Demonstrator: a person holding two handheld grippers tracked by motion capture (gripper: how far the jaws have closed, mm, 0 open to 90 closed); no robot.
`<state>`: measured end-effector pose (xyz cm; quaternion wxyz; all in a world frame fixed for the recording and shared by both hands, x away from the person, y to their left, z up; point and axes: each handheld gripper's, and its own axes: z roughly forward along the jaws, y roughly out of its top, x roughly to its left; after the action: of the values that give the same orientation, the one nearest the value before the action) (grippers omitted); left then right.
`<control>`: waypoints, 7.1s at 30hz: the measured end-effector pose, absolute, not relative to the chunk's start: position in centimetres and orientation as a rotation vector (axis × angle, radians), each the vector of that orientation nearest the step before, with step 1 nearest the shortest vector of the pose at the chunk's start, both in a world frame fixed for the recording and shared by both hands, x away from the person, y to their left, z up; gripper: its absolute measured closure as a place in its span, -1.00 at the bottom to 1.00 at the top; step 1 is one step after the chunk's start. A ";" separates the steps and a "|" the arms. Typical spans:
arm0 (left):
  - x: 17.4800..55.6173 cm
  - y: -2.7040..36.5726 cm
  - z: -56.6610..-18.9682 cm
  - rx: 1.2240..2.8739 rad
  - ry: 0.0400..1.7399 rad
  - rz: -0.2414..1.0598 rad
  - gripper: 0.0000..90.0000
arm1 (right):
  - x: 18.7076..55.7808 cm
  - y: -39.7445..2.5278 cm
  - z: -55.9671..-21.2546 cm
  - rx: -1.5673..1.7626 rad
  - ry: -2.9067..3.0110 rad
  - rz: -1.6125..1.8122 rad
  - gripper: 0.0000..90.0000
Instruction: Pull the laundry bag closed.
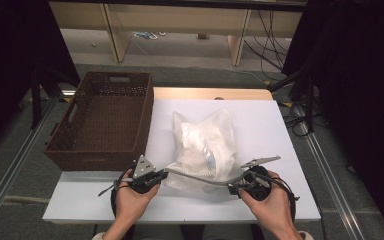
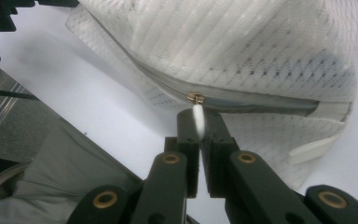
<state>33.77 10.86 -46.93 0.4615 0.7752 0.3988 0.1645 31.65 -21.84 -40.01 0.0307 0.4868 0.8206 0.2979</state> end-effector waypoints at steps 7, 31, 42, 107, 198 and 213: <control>33.8 10.9 -47.0 1.894 0.991 0.402 0.95 | 31.6 -22.0 -40.0 1.525 2.528 0.916 0.95; 33.9 11.0 -47.1 1.908 0.993 0.415 0.95 | 31.7 -22.4 -40.0 1.555 2.513 0.886 0.95; 33.9 11.0 -47.1 1.907 0.993 0.414 0.95 | 31.8 -22.9 -40.2 1.555 2.499 0.911 0.95; 34.0 11.1 -47.2 1.914 0.990 0.418 0.95 | 32.4 -25.4 -40.5 1.632 2.451 0.884 0.95; 33.7 10.9 -47.3 1.927 0.977 0.406 0.76 | 32.9 -27.0 -40.2 1.659 2.432 0.944 0.68; 31.5 13.2 -47.6 1.892 0.849 0.485 -0.29 | 34.6 -29.5 -41.6 1.678 2.349 0.937 0.38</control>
<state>31.45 13.19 -47.63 0.4846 0.7771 0.3488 0.1992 34.64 -29.49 -41.64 0.0531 0.5521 0.7728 0.3084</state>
